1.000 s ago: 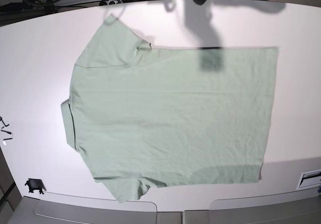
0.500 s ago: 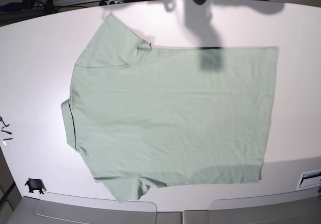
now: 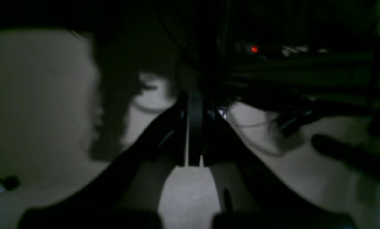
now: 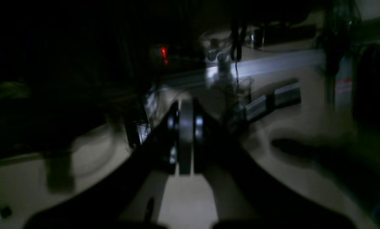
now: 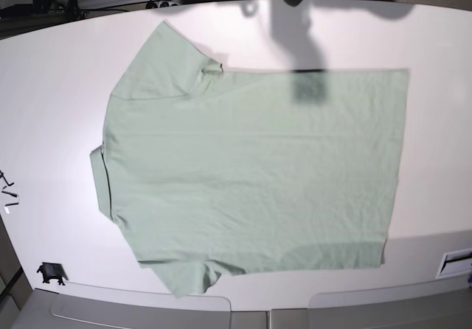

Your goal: Fold the T-shirt properly

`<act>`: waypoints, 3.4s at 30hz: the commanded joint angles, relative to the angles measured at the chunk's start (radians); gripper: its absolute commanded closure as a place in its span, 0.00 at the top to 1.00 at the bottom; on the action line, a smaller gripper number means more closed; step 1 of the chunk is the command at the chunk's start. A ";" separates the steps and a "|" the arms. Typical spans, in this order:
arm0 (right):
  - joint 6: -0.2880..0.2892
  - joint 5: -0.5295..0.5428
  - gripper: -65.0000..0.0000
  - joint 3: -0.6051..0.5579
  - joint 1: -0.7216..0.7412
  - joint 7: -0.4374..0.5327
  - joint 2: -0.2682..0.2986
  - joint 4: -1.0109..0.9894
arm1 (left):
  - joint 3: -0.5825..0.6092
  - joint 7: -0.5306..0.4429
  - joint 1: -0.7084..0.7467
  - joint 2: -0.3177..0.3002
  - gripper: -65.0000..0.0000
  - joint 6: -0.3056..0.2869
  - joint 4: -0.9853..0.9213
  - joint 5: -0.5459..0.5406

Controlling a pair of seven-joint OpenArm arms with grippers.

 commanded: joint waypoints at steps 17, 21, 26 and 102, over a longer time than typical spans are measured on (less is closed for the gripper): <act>0.296 0.660 0.00 0.587 0.131 -0.279 -0.150 0.259 | -0.371 0.100 0.069 -0.015 0.00 -0.480 0.252 -0.411; 0.296 0.597 0.00 0.587 0.204 -0.289 -0.195 0.212 | -0.371 0.099 0.059 -0.015 0.00 -0.480 0.252 -0.410; 0.296 0.566 0.50 0.587 0.222 -0.293 -0.235 0.214 | -0.371 0.100 0.059 -0.014 0.12 -0.480 0.252 -0.399; 0.311 0.259 0.00 0.458 0.717 -0.493 -0.339 -0.098 | -0.372 0.353 -0.588 -0.156 0.42 -0.245 -0.193 -0.428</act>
